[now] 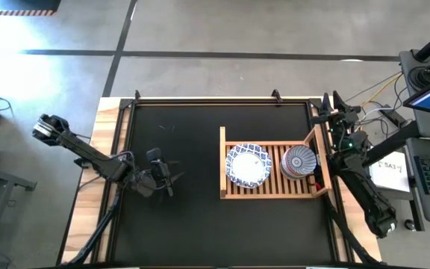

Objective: Place and stack bowls onto a shelf
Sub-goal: Return to Home Position

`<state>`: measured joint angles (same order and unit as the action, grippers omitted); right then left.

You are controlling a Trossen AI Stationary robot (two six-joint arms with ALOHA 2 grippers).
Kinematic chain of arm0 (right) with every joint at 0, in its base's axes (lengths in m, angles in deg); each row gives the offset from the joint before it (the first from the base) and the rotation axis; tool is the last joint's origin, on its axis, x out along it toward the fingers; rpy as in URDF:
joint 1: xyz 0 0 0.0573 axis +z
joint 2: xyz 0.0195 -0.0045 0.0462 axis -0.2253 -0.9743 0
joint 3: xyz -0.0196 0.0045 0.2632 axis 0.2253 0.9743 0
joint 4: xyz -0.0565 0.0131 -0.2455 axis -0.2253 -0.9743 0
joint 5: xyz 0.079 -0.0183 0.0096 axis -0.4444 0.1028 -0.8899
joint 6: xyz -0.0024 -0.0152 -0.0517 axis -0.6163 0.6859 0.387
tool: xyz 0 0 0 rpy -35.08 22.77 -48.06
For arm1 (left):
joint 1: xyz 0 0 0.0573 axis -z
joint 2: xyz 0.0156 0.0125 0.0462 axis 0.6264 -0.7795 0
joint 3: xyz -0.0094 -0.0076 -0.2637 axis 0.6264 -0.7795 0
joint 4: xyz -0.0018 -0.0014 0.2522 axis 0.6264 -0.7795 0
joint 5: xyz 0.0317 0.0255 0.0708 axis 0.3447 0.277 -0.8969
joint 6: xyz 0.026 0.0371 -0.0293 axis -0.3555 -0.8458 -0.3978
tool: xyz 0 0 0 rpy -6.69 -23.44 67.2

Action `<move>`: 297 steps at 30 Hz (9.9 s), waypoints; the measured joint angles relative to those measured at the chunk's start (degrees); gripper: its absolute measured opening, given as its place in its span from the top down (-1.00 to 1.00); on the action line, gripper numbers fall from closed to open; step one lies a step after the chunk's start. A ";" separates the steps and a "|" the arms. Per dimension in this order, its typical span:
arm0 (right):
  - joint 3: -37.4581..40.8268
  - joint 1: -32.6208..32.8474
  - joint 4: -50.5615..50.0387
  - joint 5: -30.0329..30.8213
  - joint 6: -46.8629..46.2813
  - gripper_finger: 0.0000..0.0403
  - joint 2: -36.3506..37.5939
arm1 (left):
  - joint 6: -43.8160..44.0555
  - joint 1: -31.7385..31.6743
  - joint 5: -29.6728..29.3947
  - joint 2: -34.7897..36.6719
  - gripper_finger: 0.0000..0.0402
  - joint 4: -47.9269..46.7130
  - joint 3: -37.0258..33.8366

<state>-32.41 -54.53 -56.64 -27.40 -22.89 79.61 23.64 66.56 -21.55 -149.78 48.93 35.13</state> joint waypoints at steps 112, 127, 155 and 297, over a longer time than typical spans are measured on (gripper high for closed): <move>-0.09 0.02 -0.04 0.00 0.00 0.15 -0.06 | -21.95 -33.04 9.02 60.50 0.04 20.75 -23.47; -0.09 0.02 -0.04 0.00 0.00 0.15 -0.06 | -21.95 -33.04 9.02 60.50 0.04 20.77 -23.47; -0.09 0.02 -0.04 0.00 0.00 0.15 -0.06 | -21.95 -33.04 9.02 60.50 0.04 20.77 -23.47; -0.09 0.00 -0.04 0.00 -0.01 0.15 -0.06 | -21.95 -33.03 9.02 60.51 0.04 20.76 -23.46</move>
